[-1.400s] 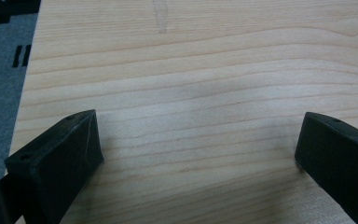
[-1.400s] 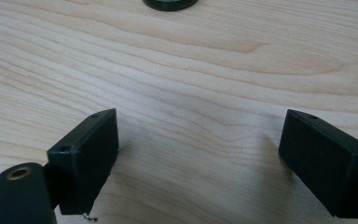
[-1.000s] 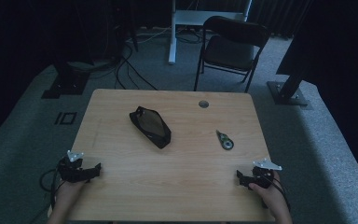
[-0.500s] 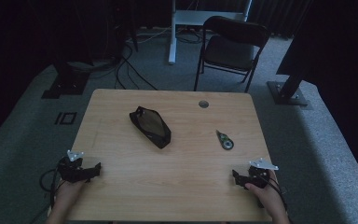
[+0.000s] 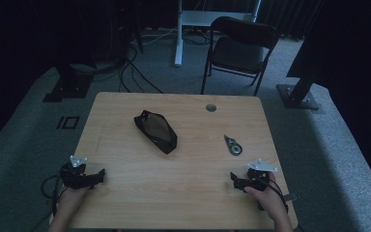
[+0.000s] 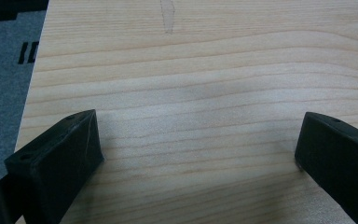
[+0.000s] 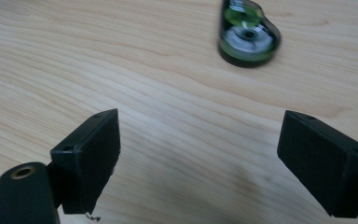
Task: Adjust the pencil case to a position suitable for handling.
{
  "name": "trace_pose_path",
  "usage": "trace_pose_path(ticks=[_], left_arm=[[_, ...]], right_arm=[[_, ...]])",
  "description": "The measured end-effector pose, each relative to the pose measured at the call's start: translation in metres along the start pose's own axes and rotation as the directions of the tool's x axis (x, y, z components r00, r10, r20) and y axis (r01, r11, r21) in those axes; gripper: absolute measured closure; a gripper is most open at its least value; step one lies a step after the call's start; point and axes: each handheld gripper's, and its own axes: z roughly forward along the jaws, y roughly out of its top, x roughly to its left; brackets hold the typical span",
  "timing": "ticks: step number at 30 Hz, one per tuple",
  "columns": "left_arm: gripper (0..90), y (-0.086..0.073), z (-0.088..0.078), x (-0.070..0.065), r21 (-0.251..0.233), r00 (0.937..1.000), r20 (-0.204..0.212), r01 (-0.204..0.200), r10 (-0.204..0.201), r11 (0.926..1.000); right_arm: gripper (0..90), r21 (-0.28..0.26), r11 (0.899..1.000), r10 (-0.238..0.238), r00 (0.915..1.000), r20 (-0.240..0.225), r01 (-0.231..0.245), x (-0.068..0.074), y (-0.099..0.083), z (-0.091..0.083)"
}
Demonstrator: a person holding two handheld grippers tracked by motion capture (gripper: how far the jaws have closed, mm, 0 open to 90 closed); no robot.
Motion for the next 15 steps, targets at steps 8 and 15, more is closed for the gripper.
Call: trace_pose_path(ticks=[8, 15], left_arm=[[0.5, 0.0, 0.0, 0.0, 0.0, 1.0, 0.0, 0.0, 0.0, 1.0], [0.5, 0.0, 0.0, 0.0, 0.0, 1.0, 0.0, 0.0, 0.0, 1.0]], right_arm=[[13.2, -0.006, 1.0, -0.025, 0.9991, -0.035, 0.024, 0.018, 0.008, 0.008], [13.2, -0.022, 0.999, -0.05, 0.9967, -0.064, 0.049, 0.032, 0.017, 0.014]])
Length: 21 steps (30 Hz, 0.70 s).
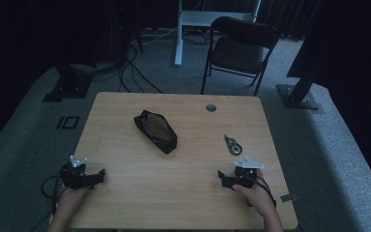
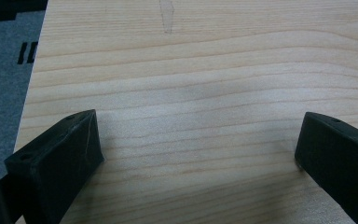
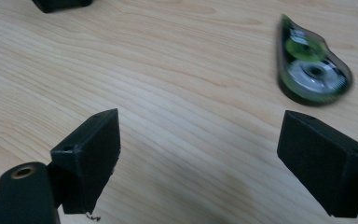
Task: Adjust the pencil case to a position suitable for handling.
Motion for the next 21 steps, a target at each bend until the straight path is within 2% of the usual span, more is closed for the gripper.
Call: trace_pose_path(ticks=[8, 21], left_arm=[[0.5, 0.0, 0.0, 0.0, 0.001, 0.9999, 0.008, -0.01, 0.01, 1.0], [0.5, 0.0, 0.0, -0.001, -0.002, 0.9997, 0.018, -0.019, 0.019, 0.9998]], right_arm=[[13.3, -0.015, 0.999, -0.046, 0.9982, -0.039, 0.045, 0.018, 0.012, 0.01], [13.4, -0.035, 0.997, -0.077, 0.9929, -0.091, 0.074, 0.039, 0.028, 0.026]])
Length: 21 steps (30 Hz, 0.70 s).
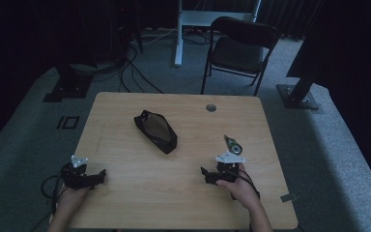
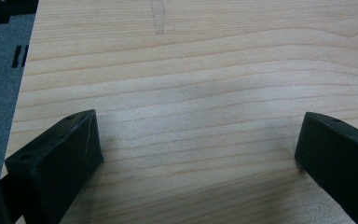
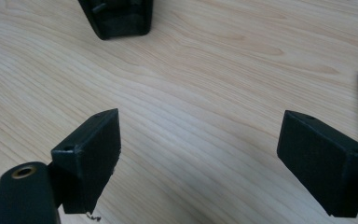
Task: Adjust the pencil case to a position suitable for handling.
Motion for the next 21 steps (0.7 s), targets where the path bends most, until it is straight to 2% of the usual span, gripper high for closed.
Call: trace_pose_path(ticks=[6, 12, 17, 21], left_arm=[[0.5, 0.0, 0.0, 0.0, 0.001, 1.0, 0.0, 0.0, 0.0, 1.0], [0.5, 0.0, 0.0, 0.0, 0.0, 1.0, 0.0, 0.0, 0.0, 1.0], [0.5, 0.0, 0.0, 0.0, -0.002, 1.0, 0.0, 0.002, -0.002, 1.0], [0.5, 0.0, 0.0, 0.0, -0.002, 1.0, 0.0, 0.002, -0.002, 1.0]], right_arm=[[13.4, -0.026, 1.0, 0.011, 0.9991, -0.042, -0.012, 0.007, 0.004, 0.009], [14.0, -0.037, 0.999, -0.019, 0.9991, -0.039, 0.017, 0.014, 0.013, 0.017], [14.0, -0.052, 0.998, -0.045, 0.9968, -0.067, 0.041, 0.023, 0.025, 0.028], [14.0, -0.055, 0.997, -0.066, 0.9953, -0.071, 0.062, 0.029, 0.033, 0.034]])
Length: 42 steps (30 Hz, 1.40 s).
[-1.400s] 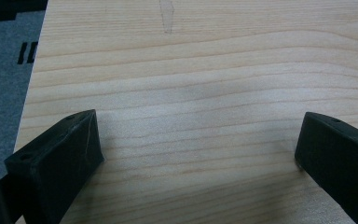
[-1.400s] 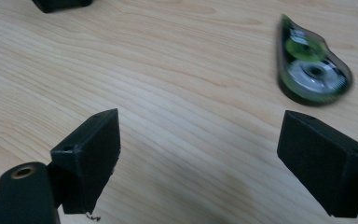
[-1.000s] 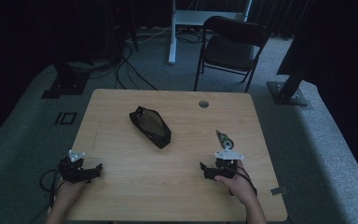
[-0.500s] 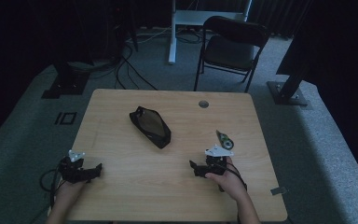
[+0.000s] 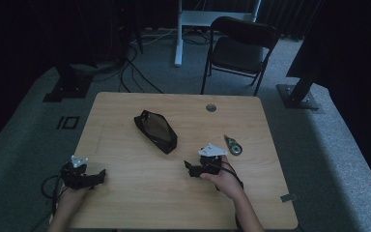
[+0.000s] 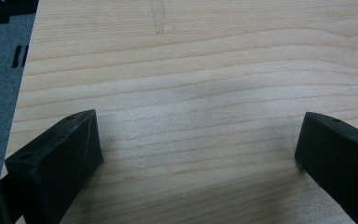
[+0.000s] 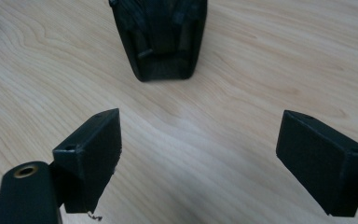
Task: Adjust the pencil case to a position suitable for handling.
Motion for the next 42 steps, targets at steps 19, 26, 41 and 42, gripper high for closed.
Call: trace_pose_path(ticks=[19, 26, 41, 42], left_arm=[[0.5, 0.0, 0.0, 0.0, 0.002, 1.0, 0.0, 0.0, 0.0, 1.0], [0.5, 0.0, 0.0, 0.0, 0.002, 1.0, 0.0, 0.0, 0.0, 1.0], [0.5, 0.0, 0.0, 0.0, 0.002, 1.0, 0.0, 0.0, 0.0, 1.0], [0.5, 0.0, 0.0, 0.0, 0.002, 1.0, 0.0, 0.0, 0.0, 1.0]], right_arm=[[22.1, -0.035, 0.998, -0.058, 0.9981, -0.02, 0.057, 0.013, 0.027, 0.028], [31.8, -0.029, 0.997, -0.073, 0.9969, -0.028, 0.073, 0.018, 0.032, 0.044], [50.7, -0.034, 0.992, -0.125, 0.9894, -0.074, 0.122, 0.018, 0.041, 0.063], [51.7, -0.032, 0.991, -0.128, 0.989, -0.074, 0.126, 0.018, 0.042, 0.064]])
